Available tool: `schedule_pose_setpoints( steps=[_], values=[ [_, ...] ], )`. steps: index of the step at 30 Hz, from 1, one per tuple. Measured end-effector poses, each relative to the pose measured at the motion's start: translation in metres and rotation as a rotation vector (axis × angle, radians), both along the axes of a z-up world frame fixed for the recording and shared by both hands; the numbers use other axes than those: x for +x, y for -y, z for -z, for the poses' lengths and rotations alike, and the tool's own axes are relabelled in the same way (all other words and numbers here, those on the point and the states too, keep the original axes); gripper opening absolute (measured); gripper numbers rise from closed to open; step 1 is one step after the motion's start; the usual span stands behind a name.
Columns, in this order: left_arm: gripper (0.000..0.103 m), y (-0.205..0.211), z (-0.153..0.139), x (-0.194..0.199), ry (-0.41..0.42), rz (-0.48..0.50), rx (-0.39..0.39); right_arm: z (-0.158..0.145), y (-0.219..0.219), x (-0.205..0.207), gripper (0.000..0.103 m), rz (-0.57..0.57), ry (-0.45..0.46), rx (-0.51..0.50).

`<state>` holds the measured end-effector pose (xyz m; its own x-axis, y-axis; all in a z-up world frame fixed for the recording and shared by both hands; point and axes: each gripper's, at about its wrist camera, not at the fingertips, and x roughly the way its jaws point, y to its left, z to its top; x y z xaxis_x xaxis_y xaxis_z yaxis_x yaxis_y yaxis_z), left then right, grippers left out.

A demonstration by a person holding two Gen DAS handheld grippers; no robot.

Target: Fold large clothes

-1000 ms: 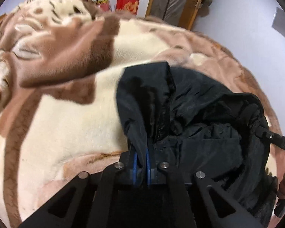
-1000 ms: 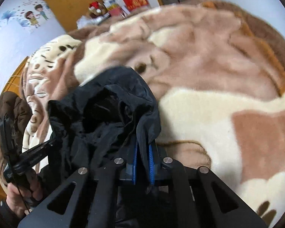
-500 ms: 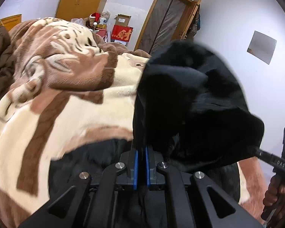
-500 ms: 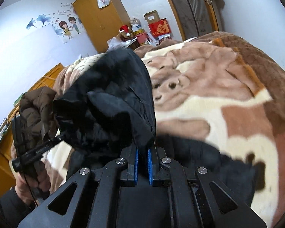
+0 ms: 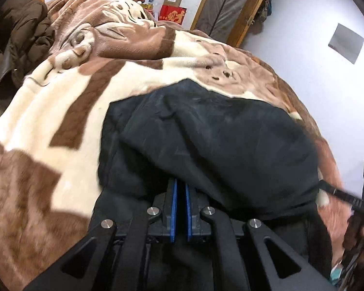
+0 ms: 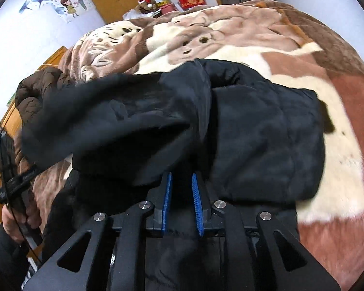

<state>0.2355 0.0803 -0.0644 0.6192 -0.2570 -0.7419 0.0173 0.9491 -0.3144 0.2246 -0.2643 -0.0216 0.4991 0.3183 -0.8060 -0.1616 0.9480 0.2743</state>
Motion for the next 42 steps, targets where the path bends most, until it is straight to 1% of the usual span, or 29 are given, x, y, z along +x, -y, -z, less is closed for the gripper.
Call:
schedule_pose_setpoints(
  steps=[2,3,5,6,7,8,9,10,11,13,15,17,18,19,20,21,23,26,28,29,31,33,34,36,38,40,42],
  values=[
    [0.007,-0.002,-0.004,-0.017,0.011,0.006,0.0,-0.005,0.008,-0.003,0.045,0.029,0.011,0.023],
    [0.007,-0.004,-0.008,-0.024,0.019,0.009,-0.006,-0.006,0.013,-0.004,0.048,0.048,0.017,0.04],
    [0.008,-0.007,-0.016,-0.031,0.047,0.008,-0.011,-0.007,0.017,-0.009,0.049,0.078,0.013,0.071],
    [0.011,-0.007,-0.021,-0.029,0.06,0.007,-0.013,-0.003,0.018,-0.007,0.049,0.091,0.001,0.094],
    [0.019,-0.005,-0.025,-0.024,0.072,0.009,-0.013,-0.002,0.014,-0.01,0.049,0.094,-0.008,0.108],
    [0.024,-0.004,-0.026,-0.019,0.08,0.006,-0.008,0.002,0.011,-0.006,0.049,0.094,-0.023,0.128],
    [0.031,-0.003,-0.026,-0.01,0.086,-0.004,0.004,0.005,0.006,-0.003,0.049,0.092,-0.037,0.15],
    [0.034,0.0,-0.025,0.002,0.091,-0.011,0.011,0.007,0.001,-0.004,0.049,0.092,-0.048,0.17],
    [0.034,0.002,-0.02,0.009,0.085,-0.011,0.013,0.009,-0.004,-0.004,0.049,0.092,-0.056,0.192],
    [0.034,0.011,0.0,0.03,0.026,-0.004,0.001,0.017,-0.014,0.005,0.049,0.092,-0.074,0.24],
    [0.034,0.022,0.021,0.04,-0.037,0.02,-0.036,0.034,-0.023,0.021,0.049,0.1,-0.122,0.278],
    [0.034,0.037,0.033,0.041,-0.058,0.042,-0.024,0.047,-0.028,0.033,0.048,0.114,-0.163,0.31],
    [0.034,0.043,0.036,0.038,-0.06,0.048,-0.029,0.048,-0.027,0.035,0.041,0.131,-0.159,0.316],
    [0.034,0.048,0.039,0.036,-0.06,0.053,-0.041,0.046,-0.025,0.036,0.002,0.148,-0.147,0.3],
    [0.034,0.051,0.04,0.034,-0.063,0.063,-0.052,0.042,-0.02,0.035,0.004,0.16,-0.124,0.298],
    [0.034,0.057,0.043,0.032,-0.067,0.078,-0.058,0.038,-0.014,0.033,0.004,0.167,-0.101,0.294],
    [0.034,0.068,0.045,0.028,-0.074,0.11,-0.062,0.036,-0.003,0.027,0.003,0.176,-0.087,0.271],
    [0.035,0.079,0.05,0.022,-0.091,0.151,-0.031,0.05,0.007,0.023,0.004,0.183,-0.12,0.224],
    [0.035,0.075,0.041,0.015,-0.094,0.154,-0.033,0.056,0.004,0.022,0.005,0.164,-0.149,0.19],
    [0.035,0.071,0.036,0.011,-0.089,0.152,-0.039,0.054,0.003,0.02,0.014,0.161,-0.152,0.172],
    [0.035,0.059,0.016,0.002,-0.048,0.14,-0.037,0.041,0.002,0.013,0.024,0.154,-0.13,0.13],
    [0.035,0.047,-0.005,-0.002,0.016,0.123,-0.029,0.021,0.002,0.003,0.024,0.145,-0.067,0.09],
    [0.035,0.041,-0.015,0.001,0.047,0.105,-0.016,0.007,0.002,-0.004,0.024,0.151,-0.012,0.054],
    [0.035,0.031,-0.025,0.019,0.091,0.073,0.012,-0.016,-0.002,-0.008,0.024,0.151,0.087,0.021],
    [0.035,0.023,-0.023,0.04,0.102,0.043,0.047,-0.024,-0.009,0.002,0.024,0.129,0.119,0.007],
    [0.035,0.016,-0.003,0.068,0.058,0.009,0.08,-0.02,-0.02,0.023,0.024,0.109,0.124,-0.026],
    [0.035,0.01,0.023,0.085,-0.004,-0.026,0.12,0.0,-0.027,0.048,0.024,0.104,0.102,-0.106]
  ],
)
